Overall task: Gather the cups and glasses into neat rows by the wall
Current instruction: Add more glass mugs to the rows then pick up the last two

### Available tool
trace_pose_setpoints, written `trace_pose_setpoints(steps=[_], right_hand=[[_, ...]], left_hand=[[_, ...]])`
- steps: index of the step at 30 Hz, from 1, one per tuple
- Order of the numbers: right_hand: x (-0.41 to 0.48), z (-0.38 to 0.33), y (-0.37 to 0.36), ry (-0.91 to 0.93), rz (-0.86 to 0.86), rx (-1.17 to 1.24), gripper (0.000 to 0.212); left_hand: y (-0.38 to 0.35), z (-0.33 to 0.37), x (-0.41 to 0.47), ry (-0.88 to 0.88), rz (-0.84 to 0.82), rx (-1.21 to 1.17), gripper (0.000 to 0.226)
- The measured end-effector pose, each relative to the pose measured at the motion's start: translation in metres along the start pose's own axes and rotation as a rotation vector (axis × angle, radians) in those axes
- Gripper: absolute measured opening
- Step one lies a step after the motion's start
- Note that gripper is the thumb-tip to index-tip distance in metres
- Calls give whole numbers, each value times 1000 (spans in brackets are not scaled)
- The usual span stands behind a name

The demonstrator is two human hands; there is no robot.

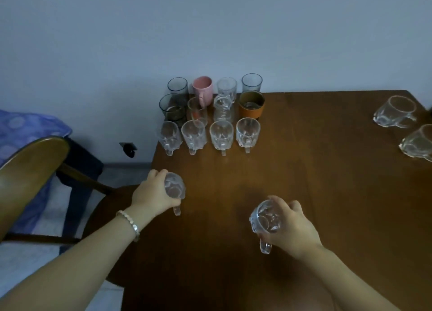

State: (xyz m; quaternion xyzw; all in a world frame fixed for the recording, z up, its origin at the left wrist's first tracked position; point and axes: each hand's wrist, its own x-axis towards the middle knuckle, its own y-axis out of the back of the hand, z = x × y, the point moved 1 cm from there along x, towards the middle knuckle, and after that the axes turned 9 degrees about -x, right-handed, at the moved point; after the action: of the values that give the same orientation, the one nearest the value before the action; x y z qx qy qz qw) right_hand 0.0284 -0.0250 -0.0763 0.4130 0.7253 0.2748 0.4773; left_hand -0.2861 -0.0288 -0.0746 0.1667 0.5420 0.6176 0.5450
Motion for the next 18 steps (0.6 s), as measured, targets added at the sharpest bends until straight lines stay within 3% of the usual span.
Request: trace_pose_setpoints(steps=[8, 18], right_hand=[[40, -82, -35, -21, -39, -4, 85], [137, -192, -59, 67, -41, -170, 89]], left_hand=[[27, -31, 69, -69, -17, -24, 94], [27, -48, 94, -158, -100, -63, 92]])
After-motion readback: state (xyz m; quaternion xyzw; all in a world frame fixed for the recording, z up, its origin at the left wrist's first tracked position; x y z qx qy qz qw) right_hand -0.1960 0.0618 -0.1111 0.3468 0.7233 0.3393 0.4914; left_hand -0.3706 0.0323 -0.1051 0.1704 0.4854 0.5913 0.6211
